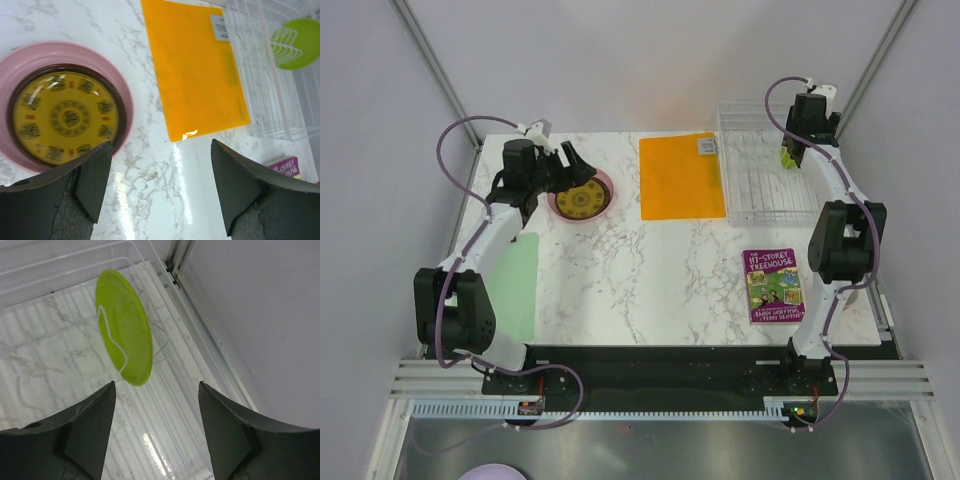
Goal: Unload the plates from the dish rack
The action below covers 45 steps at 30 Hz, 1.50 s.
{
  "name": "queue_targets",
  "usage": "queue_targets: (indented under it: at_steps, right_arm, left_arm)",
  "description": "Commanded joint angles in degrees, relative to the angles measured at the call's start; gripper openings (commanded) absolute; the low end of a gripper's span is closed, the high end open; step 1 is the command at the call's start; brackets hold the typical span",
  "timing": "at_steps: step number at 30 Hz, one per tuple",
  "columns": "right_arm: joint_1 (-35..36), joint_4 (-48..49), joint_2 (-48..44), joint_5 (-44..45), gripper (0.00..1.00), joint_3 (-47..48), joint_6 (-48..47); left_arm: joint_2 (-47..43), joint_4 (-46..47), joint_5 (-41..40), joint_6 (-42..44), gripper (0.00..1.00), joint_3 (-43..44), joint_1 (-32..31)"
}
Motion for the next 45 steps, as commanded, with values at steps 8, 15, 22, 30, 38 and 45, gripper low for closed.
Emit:
queue_targets:
  at_steps: [8, 15, 22, 30, 38, 45]
  right_arm:
    - [-4.33, -0.27, 14.91, 1.20, 0.69, 17.77, -6.76]
    - [-5.91, -0.71, 20.36, -5.48, 0.57, 21.72, -6.50]
    - [-8.02, -1.68, 23.18, -12.24, 0.36, 23.58, -3.08]
    - [-8.55, -1.59, 22.48, -18.58, 0.02, 23.05, -3.94]
    - [-3.90, 3.68, 15.29, -2.26, 0.00, 19.45, -12.80]
    - [5.25, 13.52, 10.35, 21.74, 0.00, 17.34, -33.10]
  left_arm:
    - [-1.64, 2.73, 3.58, 2.01, 0.86, -0.91, -4.54]
    - [0.03, 3.17, 3.23, 3.07, 0.86, -1.44, -4.54]
    - [0.74, 3.53, 2.88, 3.07, 0.86, -1.17, -4.54]
    - [1.09, 3.88, 2.88, 2.19, 0.86, -1.70, -4.54]
    - [0.21, 3.88, 2.53, 1.49, 0.86, -2.75, -4.54]
    - [-1.37, 3.62, 1.56, 1.66, 0.84, -3.46, -4.54]
